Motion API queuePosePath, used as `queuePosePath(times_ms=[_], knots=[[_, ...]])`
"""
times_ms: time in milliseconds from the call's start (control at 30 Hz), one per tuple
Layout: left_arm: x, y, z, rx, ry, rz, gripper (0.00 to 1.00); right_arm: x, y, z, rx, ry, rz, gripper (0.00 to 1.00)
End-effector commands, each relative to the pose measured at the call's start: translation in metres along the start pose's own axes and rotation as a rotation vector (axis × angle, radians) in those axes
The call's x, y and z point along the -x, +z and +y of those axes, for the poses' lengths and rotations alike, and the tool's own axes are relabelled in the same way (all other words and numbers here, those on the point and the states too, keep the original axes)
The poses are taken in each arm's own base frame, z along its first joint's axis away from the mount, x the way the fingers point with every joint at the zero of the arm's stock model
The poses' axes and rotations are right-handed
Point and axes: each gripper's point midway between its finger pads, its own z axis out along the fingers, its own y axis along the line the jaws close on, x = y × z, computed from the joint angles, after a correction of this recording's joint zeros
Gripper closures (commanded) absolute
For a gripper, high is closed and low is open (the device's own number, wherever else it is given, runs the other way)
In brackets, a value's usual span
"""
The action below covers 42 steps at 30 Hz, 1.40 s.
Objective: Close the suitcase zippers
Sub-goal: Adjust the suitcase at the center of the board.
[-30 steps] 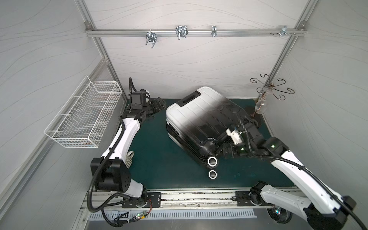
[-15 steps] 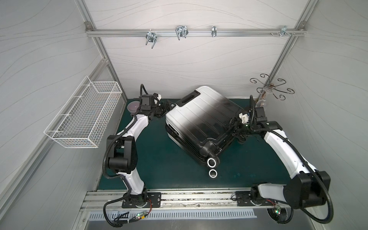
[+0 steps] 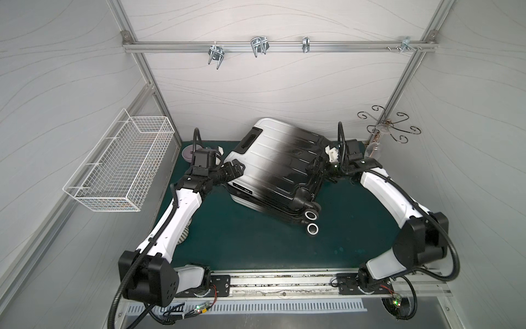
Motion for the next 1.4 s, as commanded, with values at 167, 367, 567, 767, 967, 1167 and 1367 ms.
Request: queuePosePath(times_ms=[167, 367, 567, 767, 967, 1167, 1367], knots=[[-0.115, -0.036, -0.080, 0.134, 0.365, 0.183, 0.15, -0.054, -0.049, -0.041, -0.051, 0.035, 0.021, 0.13], [-0.199, -0.026, -0.171, -0.159, 0.281, 0.319, 0.12, -0.074, -0.052, -0.007, 0.143, 0.010, 0.054, 0.11], [-0.218, -0.017, -0.172, -0.190, 0.239, 0.327, 0.09, -0.118, -0.032, 0.056, 0.239, -0.072, 0.227, 0.18], [-0.179, -0.056, -0.105, -0.072, 0.207, 0.145, 0.04, -0.161, -0.007, 0.132, 0.407, -0.102, 0.371, 0.27], [-0.181, -0.060, -0.088, -0.029, 0.164, 0.165, 0.03, -0.167, 0.009, 0.166, 0.485, -0.120, 0.460, 0.24], [-0.210, -0.041, -0.109, 0.021, 0.186, 0.209, 0.01, -0.137, -0.032, 0.075, 0.165, -0.158, 0.235, 0.19], [-0.213, -0.015, -0.131, 0.045, 0.182, 0.181, 0.01, -0.131, -0.047, 0.005, 0.048, -0.062, 0.147, 0.20]])
